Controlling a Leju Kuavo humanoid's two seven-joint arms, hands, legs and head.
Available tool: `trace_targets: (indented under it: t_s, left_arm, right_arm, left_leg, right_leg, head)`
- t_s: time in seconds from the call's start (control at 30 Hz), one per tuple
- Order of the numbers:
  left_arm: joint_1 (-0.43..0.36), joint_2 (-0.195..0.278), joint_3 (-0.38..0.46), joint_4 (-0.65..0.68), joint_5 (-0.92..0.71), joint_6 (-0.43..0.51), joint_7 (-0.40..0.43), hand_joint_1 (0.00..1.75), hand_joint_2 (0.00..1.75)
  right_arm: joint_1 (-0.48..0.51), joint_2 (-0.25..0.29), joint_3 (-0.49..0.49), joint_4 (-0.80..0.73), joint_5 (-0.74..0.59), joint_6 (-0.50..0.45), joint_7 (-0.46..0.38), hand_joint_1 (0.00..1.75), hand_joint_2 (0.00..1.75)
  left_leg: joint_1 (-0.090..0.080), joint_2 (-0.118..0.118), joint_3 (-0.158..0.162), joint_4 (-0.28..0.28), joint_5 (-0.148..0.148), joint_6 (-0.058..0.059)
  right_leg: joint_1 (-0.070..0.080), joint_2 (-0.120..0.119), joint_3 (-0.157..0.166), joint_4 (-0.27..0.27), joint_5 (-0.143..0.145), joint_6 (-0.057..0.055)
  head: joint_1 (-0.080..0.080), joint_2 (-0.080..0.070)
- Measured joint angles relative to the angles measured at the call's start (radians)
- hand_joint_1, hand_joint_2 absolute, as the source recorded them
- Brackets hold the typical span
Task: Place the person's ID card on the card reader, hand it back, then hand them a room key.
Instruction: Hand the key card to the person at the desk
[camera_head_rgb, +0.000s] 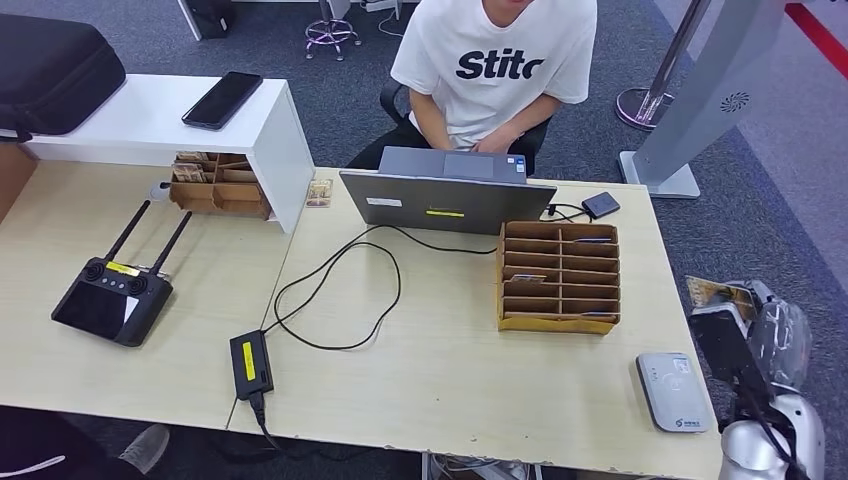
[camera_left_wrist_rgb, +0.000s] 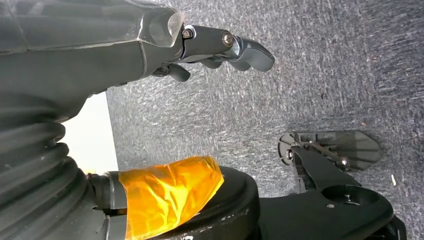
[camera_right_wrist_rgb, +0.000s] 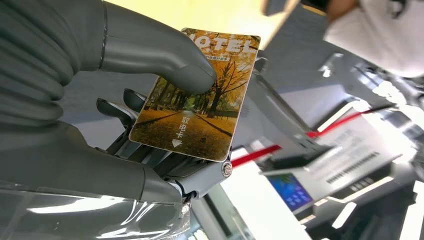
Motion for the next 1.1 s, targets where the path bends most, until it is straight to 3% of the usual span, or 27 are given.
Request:
trace_targets:
  t_s: [0.23, 0.5, 0.77, 1.1]
  left_arm:
    - [-0.002, 0.002, 0.0, 0.0, -0.055, -0.007, 0.0, 0.0, 1.75]
    - [-0.005, 0.008, 0.0, 0.0, -0.098, -0.019, 0.003, 0.0, 1.75]
    - [-0.007, 0.009, 0.0, 0.0, -0.123, -0.027, 0.01, 0.0, 1.75]
    - [-0.01, 0.01, 0.0, 0.0, -0.129, -0.03, 0.022, 0.0, 1.75]
  right_arm:
    - [-0.173, -0.018, 0.172, -0.029, 0.075, 0.027, 0.075, 1.75, 1.75]
    - [-0.393, -0.034, 0.344, 0.12, 0.106, 0.077, 0.158, 1.7, 1.75]
    - [-0.539, -0.034, 0.433, 0.344, 0.161, 0.074, 0.229, 1.74, 1.75]
    - [-0.607, -0.031, 0.46, 0.529, 0.186, 0.06, 0.258, 1.75, 1.75]
  left_leg:
    - [0.0, 0.001, 0.001, 0.0, 0.001, 0.0]
    - [0.0, 0.0, 0.001, 0.0, 0.002, -0.001]
    - [0.0, 0.0, 0.0, 0.0, 0.002, -0.001]
    - [0.0, -0.001, 0.0, 0.0, 0.001, -0.001]
  right_leg:
    - [0.0, 0.001, 0.0, 0.001, 0.001, 0.0]
    - [0.0, 0.001, 0.0, 0.001, 0.001, 0.0]
    - [0.0, 0.0, 0.0, 0.001, 0.001, 0.0]
    - [0.0, -0.001, 0.0, 0.001, 0.001, 0.0]
  head:
    - [0.0, 0.0]
    - [0.0, 0.0]
    - [0.0, 0.0]
    - [0.0, 0.0]
